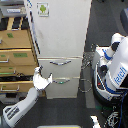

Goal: Opening the fridge

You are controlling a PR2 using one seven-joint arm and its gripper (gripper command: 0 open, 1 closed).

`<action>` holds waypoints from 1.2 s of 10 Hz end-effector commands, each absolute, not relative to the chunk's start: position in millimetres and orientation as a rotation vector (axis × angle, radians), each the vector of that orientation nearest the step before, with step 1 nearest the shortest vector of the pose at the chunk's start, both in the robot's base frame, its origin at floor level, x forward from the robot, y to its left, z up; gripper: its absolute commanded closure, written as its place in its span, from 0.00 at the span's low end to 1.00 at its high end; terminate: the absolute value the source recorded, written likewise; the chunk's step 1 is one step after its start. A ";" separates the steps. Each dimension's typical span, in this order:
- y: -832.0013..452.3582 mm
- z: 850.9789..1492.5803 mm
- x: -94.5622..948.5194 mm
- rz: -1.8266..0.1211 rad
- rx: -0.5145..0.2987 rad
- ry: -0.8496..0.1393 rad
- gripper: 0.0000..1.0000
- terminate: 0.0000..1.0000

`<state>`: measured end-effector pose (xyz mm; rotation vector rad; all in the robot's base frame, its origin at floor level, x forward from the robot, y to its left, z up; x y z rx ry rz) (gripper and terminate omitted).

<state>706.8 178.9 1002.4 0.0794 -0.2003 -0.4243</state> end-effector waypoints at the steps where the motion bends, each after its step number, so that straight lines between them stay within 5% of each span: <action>1: 180.4 1089.1 807.9 -0.153 0.099 -0.175 0.00 0.00; 12: 235.7 1082.3 868.2 -0.189 0.138 -0.148 0.00 0.00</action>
